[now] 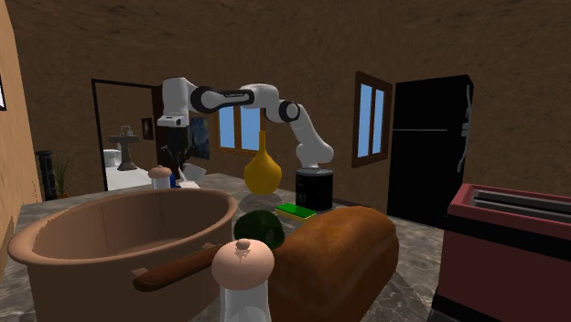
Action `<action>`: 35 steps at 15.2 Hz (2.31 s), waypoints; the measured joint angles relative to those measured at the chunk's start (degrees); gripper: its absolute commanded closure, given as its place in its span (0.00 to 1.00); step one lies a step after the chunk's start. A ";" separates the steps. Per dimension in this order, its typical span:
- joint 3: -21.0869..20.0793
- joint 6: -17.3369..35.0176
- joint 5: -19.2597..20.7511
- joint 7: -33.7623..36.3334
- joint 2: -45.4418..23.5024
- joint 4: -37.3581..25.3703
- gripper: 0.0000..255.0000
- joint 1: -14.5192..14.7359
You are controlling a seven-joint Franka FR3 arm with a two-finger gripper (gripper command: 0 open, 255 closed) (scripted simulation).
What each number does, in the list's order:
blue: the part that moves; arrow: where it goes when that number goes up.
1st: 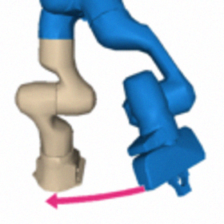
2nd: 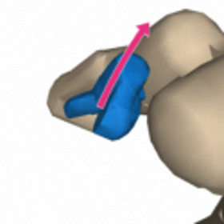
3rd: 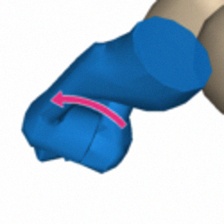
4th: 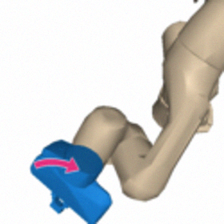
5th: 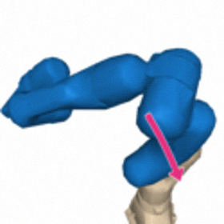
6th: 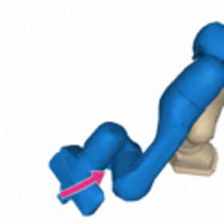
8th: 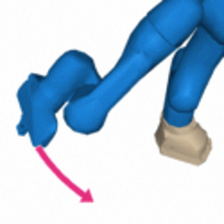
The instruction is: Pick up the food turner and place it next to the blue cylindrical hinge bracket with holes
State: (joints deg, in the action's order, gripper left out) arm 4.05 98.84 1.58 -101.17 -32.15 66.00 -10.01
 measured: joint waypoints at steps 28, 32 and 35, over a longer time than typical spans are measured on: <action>-0.10 17.30 0.07 0.79 -2.45 14.86 1.00 0.12; -0.10 17.32 0.07 0.79 -2.45 14.87 0.00 0.12; -0.10 17.32 0.07 0.79 -2.45 14.88 0.00 0.12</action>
State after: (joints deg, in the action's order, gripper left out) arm 3.95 116.16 1.65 -100.38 -34.60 80.88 -9.89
